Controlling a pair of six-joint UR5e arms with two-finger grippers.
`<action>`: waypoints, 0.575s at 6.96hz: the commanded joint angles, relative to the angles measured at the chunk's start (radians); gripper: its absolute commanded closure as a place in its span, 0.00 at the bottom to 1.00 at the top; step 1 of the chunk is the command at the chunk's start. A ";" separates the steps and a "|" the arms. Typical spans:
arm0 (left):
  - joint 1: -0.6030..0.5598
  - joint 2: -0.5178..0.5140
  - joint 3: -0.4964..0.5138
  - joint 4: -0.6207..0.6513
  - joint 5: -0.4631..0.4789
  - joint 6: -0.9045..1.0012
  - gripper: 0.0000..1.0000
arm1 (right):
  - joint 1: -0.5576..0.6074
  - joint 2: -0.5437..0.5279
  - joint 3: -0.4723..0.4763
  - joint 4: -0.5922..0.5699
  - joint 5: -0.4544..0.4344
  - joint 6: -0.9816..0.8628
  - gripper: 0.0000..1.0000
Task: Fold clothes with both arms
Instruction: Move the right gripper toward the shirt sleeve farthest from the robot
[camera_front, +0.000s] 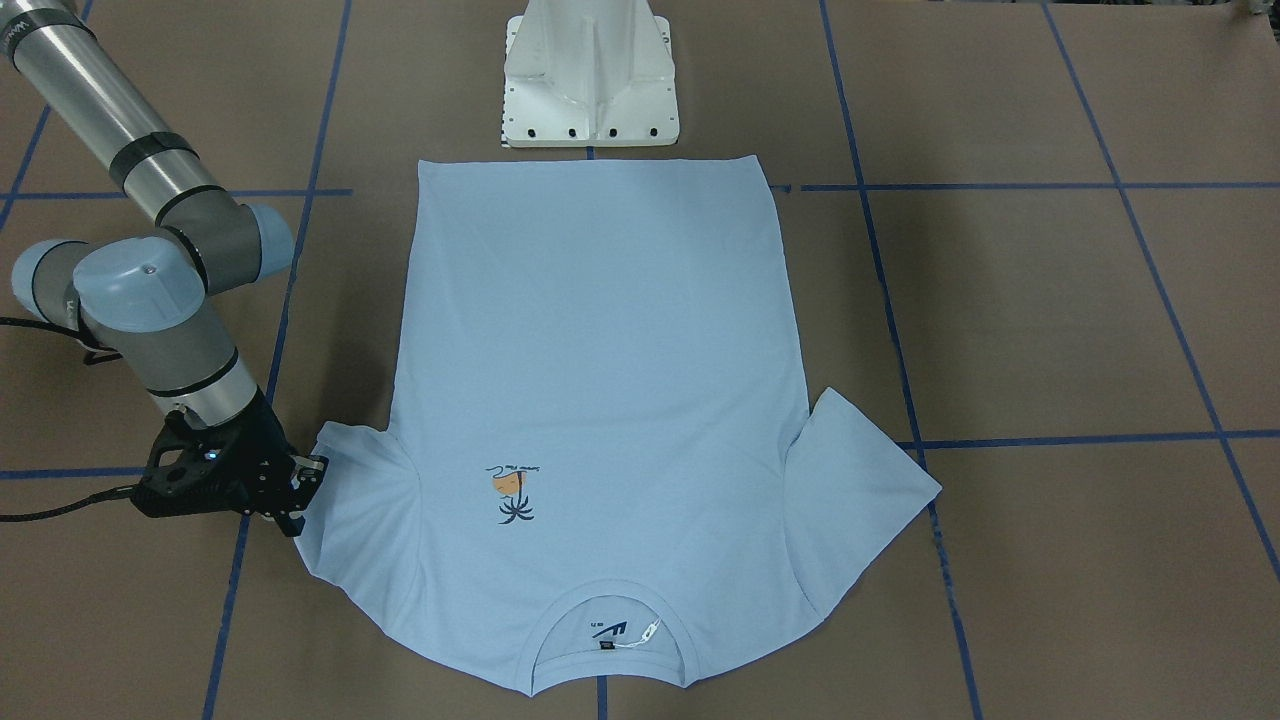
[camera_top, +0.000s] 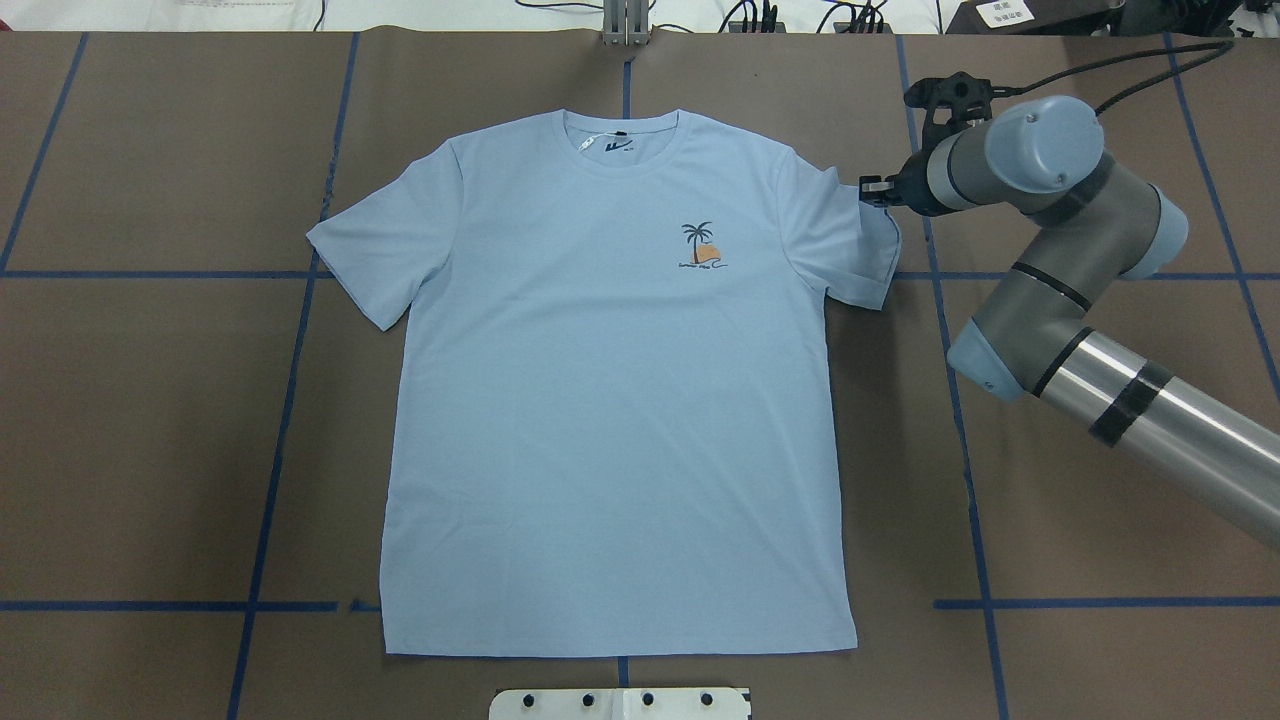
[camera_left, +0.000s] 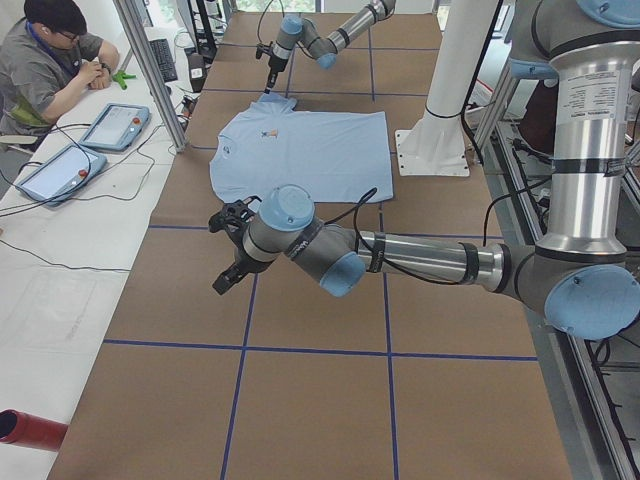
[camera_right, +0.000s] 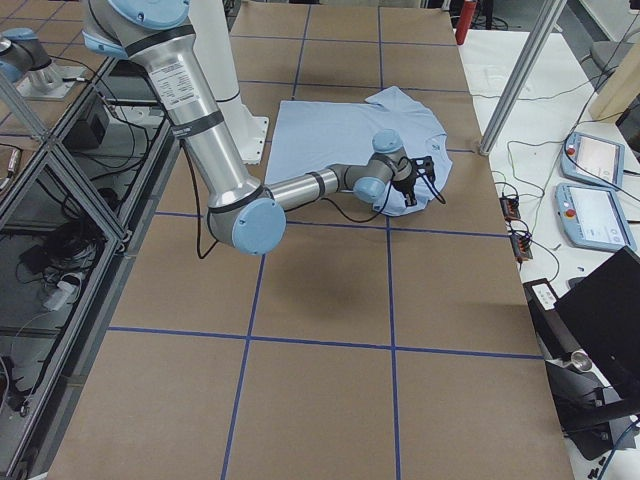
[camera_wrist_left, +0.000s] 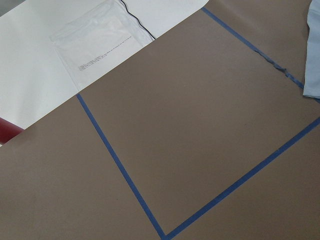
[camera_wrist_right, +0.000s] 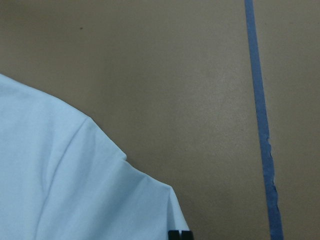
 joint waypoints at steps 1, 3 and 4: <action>0.001 -0.001 0.003 0.000 0.000 -0.002 0.00 | -0.103 0.158 0.024 -0.244 -0.166 0.169 1.00; 0.001 -0.001 0.003 0.000 0.000 -0.002 0.00 | -0.192 0.246 0.012 -0.366 -0.307 0.321 1.00; 0.001 -0.001 0.003 0.000 -0.002 -0.002 0.00 | -0.215 0.278 -0.020 -0.379 -0.340 0.387 1.00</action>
